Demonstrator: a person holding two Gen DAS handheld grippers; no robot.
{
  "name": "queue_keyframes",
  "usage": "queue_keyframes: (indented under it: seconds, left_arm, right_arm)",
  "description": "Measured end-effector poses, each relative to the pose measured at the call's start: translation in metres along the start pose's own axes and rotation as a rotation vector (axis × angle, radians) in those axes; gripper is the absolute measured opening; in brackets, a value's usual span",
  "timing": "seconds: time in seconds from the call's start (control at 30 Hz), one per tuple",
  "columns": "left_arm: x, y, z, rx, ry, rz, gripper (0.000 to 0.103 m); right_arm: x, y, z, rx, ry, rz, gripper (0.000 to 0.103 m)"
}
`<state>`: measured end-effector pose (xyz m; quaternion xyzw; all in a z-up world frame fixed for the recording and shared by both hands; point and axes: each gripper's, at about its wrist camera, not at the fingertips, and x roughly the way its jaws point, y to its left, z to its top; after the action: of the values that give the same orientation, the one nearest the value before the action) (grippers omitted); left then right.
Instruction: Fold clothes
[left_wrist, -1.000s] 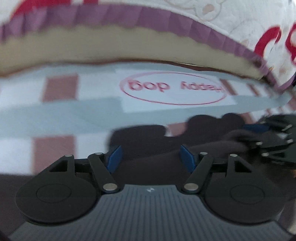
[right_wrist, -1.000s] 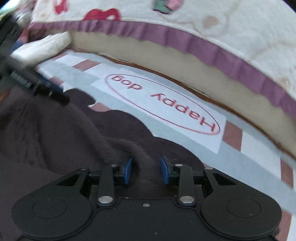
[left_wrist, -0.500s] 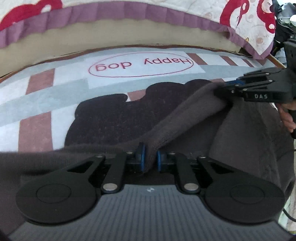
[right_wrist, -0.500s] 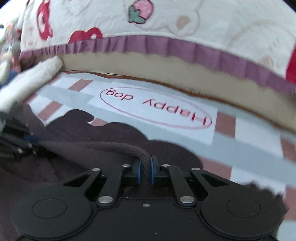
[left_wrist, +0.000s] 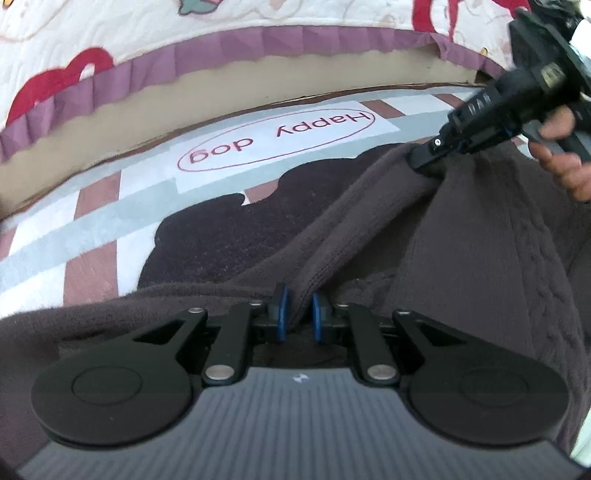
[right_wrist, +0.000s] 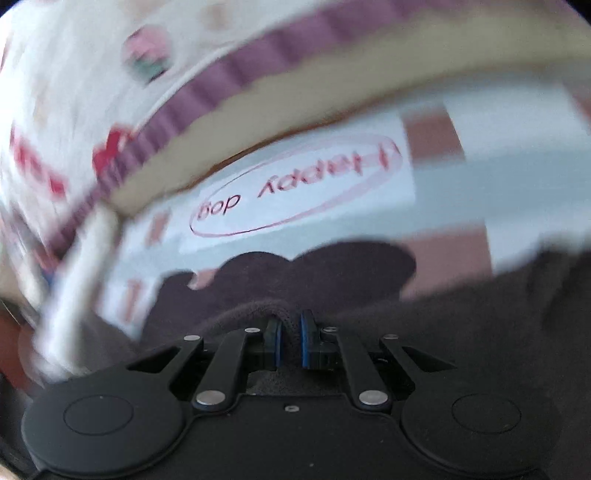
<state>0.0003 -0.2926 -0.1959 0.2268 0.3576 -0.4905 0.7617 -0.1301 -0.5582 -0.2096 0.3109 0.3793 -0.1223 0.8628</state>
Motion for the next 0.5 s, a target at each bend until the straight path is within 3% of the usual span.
queue_keyframes:
  seconds: [0.13,0.23,0.5]
  left_arm:
    - [0.003,0.012,0.001,-0.123,0.002,-0.033,0.013]
    - [0.006,0.017,0.003,-0.180,-0.004,-0.030,0.015]
    - [0.029,0.009,0.019,-0.159,-0.009,0.085,0.016]
  right_arm:
    - [-0.001,0.038,-0.008,-0.296,-0.070,-0.134,0.011]
    - [-0.002,0.040,-0.006,-0.345,-0.104,-0.173,0.008]
    - [0.020,0.051,-0.018,-0.558,-0.155,-0.342,0.007]
